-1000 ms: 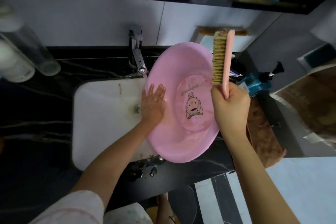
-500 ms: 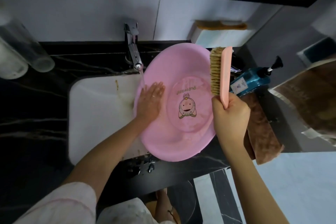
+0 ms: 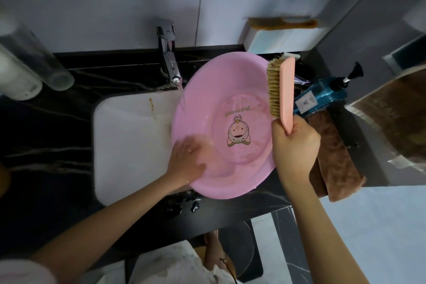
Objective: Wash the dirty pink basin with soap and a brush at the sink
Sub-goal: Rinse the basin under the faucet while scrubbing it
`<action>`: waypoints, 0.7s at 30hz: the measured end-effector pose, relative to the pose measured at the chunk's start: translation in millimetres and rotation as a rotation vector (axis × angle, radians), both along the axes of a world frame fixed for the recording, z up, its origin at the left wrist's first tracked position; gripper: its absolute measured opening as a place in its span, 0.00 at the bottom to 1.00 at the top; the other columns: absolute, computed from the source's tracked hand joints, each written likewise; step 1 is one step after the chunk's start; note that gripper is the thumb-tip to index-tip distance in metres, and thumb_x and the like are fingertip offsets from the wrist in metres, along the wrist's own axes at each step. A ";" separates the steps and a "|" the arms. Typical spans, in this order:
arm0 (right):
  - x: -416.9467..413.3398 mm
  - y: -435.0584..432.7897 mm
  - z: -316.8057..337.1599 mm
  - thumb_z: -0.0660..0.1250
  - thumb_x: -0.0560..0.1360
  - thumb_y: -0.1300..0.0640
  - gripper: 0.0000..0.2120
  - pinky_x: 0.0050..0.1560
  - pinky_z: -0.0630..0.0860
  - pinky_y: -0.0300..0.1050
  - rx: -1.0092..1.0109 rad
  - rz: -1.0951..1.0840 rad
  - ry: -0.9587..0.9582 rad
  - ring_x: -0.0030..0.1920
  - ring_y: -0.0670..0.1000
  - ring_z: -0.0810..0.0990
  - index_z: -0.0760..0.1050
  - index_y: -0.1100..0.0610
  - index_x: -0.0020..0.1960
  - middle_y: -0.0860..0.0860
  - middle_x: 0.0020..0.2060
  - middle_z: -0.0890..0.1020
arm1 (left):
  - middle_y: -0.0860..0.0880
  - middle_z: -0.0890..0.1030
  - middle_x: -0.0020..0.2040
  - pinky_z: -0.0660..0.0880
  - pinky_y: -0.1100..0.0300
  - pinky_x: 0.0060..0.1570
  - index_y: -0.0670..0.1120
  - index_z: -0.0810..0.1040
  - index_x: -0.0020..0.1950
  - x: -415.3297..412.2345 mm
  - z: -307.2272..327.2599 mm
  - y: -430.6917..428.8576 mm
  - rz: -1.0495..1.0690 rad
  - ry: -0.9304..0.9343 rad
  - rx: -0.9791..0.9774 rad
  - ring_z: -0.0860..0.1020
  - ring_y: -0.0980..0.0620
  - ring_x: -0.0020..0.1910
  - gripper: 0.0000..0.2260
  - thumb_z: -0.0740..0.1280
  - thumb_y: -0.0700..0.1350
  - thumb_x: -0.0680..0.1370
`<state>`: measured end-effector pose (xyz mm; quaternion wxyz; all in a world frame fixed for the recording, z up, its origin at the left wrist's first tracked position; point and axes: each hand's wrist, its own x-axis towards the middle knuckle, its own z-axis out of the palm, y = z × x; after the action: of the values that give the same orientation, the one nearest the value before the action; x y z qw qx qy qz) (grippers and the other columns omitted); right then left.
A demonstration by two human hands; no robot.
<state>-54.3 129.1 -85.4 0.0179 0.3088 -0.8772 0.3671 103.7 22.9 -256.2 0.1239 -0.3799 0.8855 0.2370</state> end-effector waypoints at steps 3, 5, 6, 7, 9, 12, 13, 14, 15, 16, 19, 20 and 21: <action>-0.4 -0.9 -1.6 0.61 0.73 0.48 0.16 0.29 0.63 0.31 0.006 0.009 0.016 0.33 0.50 0.77 0.74 0.61 0.38 0.56 0.36 0.81 | 0.46 0.35 0.76 0.37 0.38 0.69 0.50 0.40 0.77 -10.5 -11.3 -28.5 0.097 0.068 -0.110 0.34 0.46 0.74 0.29 0.52 0.50 0.81; -0.7 -0.4 -3.0 0.64 0.75 0.52 0.14 0.29 0.65 0.31 0.029 0.002 0.027 0.32 0.49 0.77 0.74 0.62 0.39 0.55 0.36 0.81 | 0.46 0.35 0.76 0.46 0.39 0.72 0.50 0.38 0.77 -18.9 -9.1 -41.4 0.241 0.232 -0.106 0.36 0.43 0.75 0.32 0.56 0.45 0.81; -2.5 0.9 -3.7 0.64 0.76 0.54 0.13 0.29 0.64 0.32 0.049 -0.006 0.040 0.30 0.47 0.75 0.74 0.62 0.38 0.55 0.35 0.80 | 0.45 0.36 0.77 0.52 0.42 0.72 0.49 0.38 0.77 -22.2 -7.1 -43.0 0.328 0.318 -0.063 0.40 0.42 0.76 0.34 0.59 0.43 0.80; -4.2 1.9 -4.1 0.64 0.76 0.54 0.12 0.29 0.63 0.32 0.064 -0.012 0.061 0.28 0.45 0.72 0.73 0.61 0.37 0.54 0.33 0.78 | 0.44 0.40 0.77 0.57 0.45 0.70 0.48 0.39 0.77 -21.8 -7.5 -44.7 0.432 0.392 0.023 0.45 0.41 0.76 0.37 0.62 0.41 0.78; -9.4 4.9 -4.9 0.64 0.76 0.54 0.12 0.28 0.61 0.33 0.121 -0.014 0.099 0.27 0.44 0.69 0.70 0.59 0.36 0.52 0.31 0.74 | 0.41 0.52 0.76 0.66 0.49 0.65 0.44 0.47 0.77 -13.1 -8.6 -50.2 0.647 0.512 0.219 0.59 0.42 0.73 0.37 0.66 0.40 0.76; -19.4 5.9 -7.1 0.63 0.78 0.54 0.11 0.28 0.60 0.33 0.318 0.005 0.094 0.30 0.47 0.71 0.69 0.58 0.39 0.51 0.33 0.73 | 0.40 0.75 0.60 0.71 0.55 0.47 0.40 0.70 0.64 9.8 -1.6 -60.8 0.746 0.535 0.249 0.75 0.42 0.57 0.23 0.70 0.41 0.71; -23.3 3.9 -8.3 0.62 0.78 0.53 0.10 0.28 0.61 0.34 0.395 0.013 0.080 0.31 0.48 0.72 0.69 0.57 0.40 0.51 0.34 0.74 | 0.41 0.77 0.56 0.70 0.57 0.44 0.39 0.72 0.61 17.8 5.0 -63.8 0.772 0.540 0.230 0.76 0.45 0.52 0.20 0.71 0.40 0.71; -25.9 0.6 -9.3 0.61 0.79 0.52 0.11 0.29 0.64 0.36 0.468 0.021 0.066 0.33 0.49 0.73 0.70 0.58 0.42 0.51 0.35 0.74 | 0.42 0.77 0.54 0.68 0.58 0.43 0.38 0.73 0.59 27.3 14.8 -66.1 0.797 0.558 0.215 0.75 0.48 0.49 0.18 0.70 0.38 0.71; -29.4 -3.7 -12.0 0.60 0.79 0.51 0.11 0.31 0.66 0.38 0.534 0.025 0.045 0.34 0.50 0.74 0.70 0.58 0.44 0.52 0.36 0.74 | 0.42 0.78 0.52 0.68 0.59 0.44 0.37 0.73 0.59 35.1 24.6 -67.7 0.812 0.583 0.202 0.74 0.49 0.47 0.17 0.70 0.37 0.71; -32.3 -7.6 -15.7 0.59 0.80 0.51 0.11 0.32 0.68 0.39 0.579 0.029 0.016 0.34 0.51 0.74 0.71 0.59 0.45 0.52 0.37 0.74 | 0.41 0.78 0.52 0.68 0.59 0.44 0.37 0.74 0.59 43.6 34.4 -68.8 0.819 0.609 0.180 0.74 0.49 0.47 0.16 0.70 0.36 0.72; -30.5 -23.7 -36.4 0.58 0.80 0.50 0.14 0.32 0.73 0.43 0.658 0.077 -0.060 0.36 0.52 0.77 0.73 0.61 0.49 0.53 0.38 0.77 | 0.41 0.79 0.51 0.68 0.60 0.46 0.38 0.75 0.59 73.8 54.2 -73.6 0.879 0.684 0.103 0.76 0.47 0.48 0.17 0.68 0.33 0.71; -29.3 -32.8 -43.5 0.58 0.80 0.50 0.15 0.34 0.75 0.45 0.680 0.110 -0.075 0.37 0.53 0.78 0.74 0.61 0.49 0.53 0.40 0.78 | 0.43 0.79 0.51 0.68 0.60 0.46 0.39 0.75 0.59 83.2 62.6 -75.6 0.912 0.723 0.102 0.75 0.47 0.49 0.17 0.67 0.33 0.71; -28.1 -39.9 -51.7 0.57 0.80 0.49 0.15 0.36 0.77 0.46 0.713 0.138 -0.085 0.39 0.53 0.79 0.74 0.61 0.50 0.54 0.41 0.79 | 0.44 0.78 0.51 0.69 0.60 0.46 0.40 0.74 0.60 90.5 69.9 -75.1 0.936 0.754 0.112 0.75 0.48 0.49 0.17 0.66 0.32 0.72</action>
<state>-82.4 89.3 -137.0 -0.1523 0.3386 -0.9271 0.0509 194.2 -52.2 -186.2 -0.2961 -0.6120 0.5934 0.4308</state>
